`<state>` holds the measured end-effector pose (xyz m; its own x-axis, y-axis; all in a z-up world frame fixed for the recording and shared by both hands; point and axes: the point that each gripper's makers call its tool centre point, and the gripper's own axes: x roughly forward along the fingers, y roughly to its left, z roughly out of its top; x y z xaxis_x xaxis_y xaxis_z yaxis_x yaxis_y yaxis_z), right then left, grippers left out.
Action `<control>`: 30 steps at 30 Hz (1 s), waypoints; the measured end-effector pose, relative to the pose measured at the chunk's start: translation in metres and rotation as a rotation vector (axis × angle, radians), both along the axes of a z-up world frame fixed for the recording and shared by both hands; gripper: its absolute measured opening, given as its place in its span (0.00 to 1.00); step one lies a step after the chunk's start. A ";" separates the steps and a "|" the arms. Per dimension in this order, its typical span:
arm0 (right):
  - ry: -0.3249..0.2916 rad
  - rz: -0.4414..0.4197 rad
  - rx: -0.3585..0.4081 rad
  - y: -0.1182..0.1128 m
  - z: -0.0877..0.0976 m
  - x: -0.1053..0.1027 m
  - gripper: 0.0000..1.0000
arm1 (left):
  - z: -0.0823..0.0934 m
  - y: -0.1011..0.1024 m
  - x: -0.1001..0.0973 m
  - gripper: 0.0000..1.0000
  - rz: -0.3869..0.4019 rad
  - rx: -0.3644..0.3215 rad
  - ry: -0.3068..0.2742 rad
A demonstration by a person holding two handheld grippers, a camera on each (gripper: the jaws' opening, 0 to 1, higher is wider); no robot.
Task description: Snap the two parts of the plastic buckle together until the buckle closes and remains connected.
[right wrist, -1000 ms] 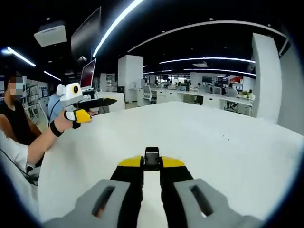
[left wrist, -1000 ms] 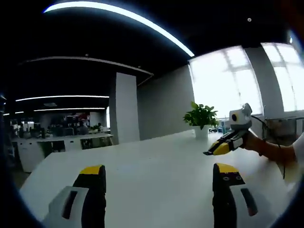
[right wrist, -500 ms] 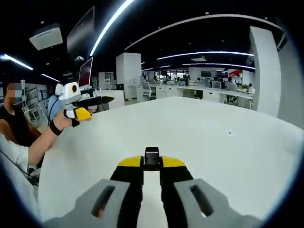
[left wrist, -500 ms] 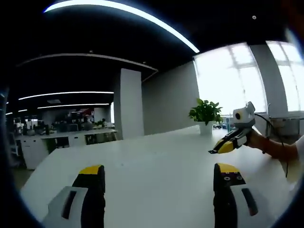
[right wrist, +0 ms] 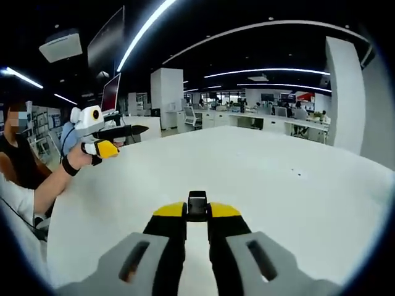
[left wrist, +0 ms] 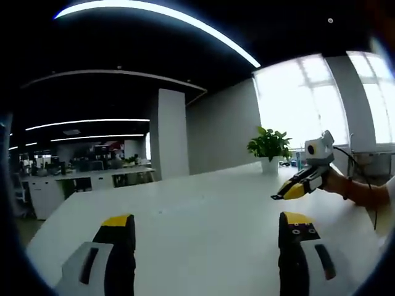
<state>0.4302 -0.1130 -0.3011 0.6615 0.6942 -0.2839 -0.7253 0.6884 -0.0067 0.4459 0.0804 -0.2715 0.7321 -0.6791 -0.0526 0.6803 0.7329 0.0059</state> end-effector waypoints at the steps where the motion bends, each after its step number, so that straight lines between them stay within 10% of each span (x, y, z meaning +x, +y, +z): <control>1: 0.002 0.000 -0.002 0.002 -0.001 0.000 0.10 | -0.001 0.000 0.000 0.98 0.002 0.005 0.002; 30: -0.036 -0.030 -0.060 0.046 -0.007 0.061 0.10 | -0.012 -0.009 -0.002 0.99 -0.035 0.043 0.021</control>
<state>0.4908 -0.0672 -0.3079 0.6918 0.6565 -0.3006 -0.7032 0.7071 -0.0742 0.4439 0.0716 -0.2834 0.7067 -0.7008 -0.0976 0.7055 0.7083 0.0223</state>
